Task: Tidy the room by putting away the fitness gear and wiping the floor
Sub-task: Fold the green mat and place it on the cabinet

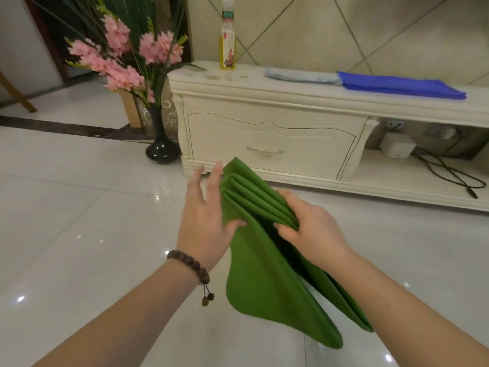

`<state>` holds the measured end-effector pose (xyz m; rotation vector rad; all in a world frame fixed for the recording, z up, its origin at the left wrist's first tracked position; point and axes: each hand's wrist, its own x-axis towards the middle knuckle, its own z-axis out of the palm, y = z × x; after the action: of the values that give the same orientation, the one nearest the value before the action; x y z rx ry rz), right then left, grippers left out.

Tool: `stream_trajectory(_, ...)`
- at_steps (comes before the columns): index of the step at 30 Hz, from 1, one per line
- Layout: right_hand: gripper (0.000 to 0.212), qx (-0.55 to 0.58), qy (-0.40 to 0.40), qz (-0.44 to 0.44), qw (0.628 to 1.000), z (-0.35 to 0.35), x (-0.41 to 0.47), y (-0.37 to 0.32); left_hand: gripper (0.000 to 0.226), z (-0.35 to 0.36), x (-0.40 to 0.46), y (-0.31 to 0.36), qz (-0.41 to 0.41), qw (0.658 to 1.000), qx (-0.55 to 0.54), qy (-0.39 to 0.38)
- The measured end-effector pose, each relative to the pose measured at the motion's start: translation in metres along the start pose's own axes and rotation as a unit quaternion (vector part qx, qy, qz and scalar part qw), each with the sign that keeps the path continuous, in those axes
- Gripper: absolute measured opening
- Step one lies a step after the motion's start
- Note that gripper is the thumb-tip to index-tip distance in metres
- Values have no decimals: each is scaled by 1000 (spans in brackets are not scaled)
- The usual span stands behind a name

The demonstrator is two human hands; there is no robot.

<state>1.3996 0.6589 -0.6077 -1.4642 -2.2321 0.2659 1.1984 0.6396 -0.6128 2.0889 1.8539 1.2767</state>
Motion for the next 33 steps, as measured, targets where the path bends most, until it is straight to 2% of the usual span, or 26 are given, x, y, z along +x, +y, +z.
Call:
stream_trajectory(2,61,-14,-33,-16,999,-1,3,-3,126,-8,9,-6,151,974,170,-2)
stream_trajectory(4,61,-11,-55,-32,998,-1,8,-5,129,-13,18,-8,239,929,279,-52)
stream_trajectory(7,61,6,-80,-38,996,1,13,-5,108,-19,20,-4,259,897,345,-101)
stream_trajectory(9,60,5,-101,-53,993,2,14,-7,80,-20,21,-5,279,897,332,-83)
stream_trajectory(11,64,-4,-131,-65,989,2,11,-10,64,-20,22,-10,291,904,305,-68)
stream_trajectory(14,96,-36,-160,-45,985,-5,-4,-8,60,-20,22,-16,275,929,244,-52)
stream_trajectory(16,117,-119,-131,-33,984,-8,-24,2,59,-23,22,-18,253,940,225,-28)
stream_trajectory(18,125,-185,-77,-7,980,-8,-46,20,60,-28,25,-16,236,947,218,-8)
stream_trajectory(20,125,-211,-45,23,976,-9,-59,39,61,-33,28,-12,219,952,214,1)
stream_trajectory(22,116,-203,-34,33,978,-14,-60,55,63,-36,33,-8,199,957,210,-4)
stream_trajectory(26,91,-189,45,-33,980,-58,-40,60,78,-51,46,1,140,978,154,-33)
stream_trajectory(28,87,-200,32,-45,978,-91,-29,60,86,-61,52,6,109,982,138,-71)
stream_trajectory(30,87,-208,-31,-31,977,-105,-24,67,93,-63,49,12,105,963,213,-130)
stream_trajectory(33,90,-203,-143,-20,968,-73,-33,82,107,-31,24,15,100,883,344,-304)
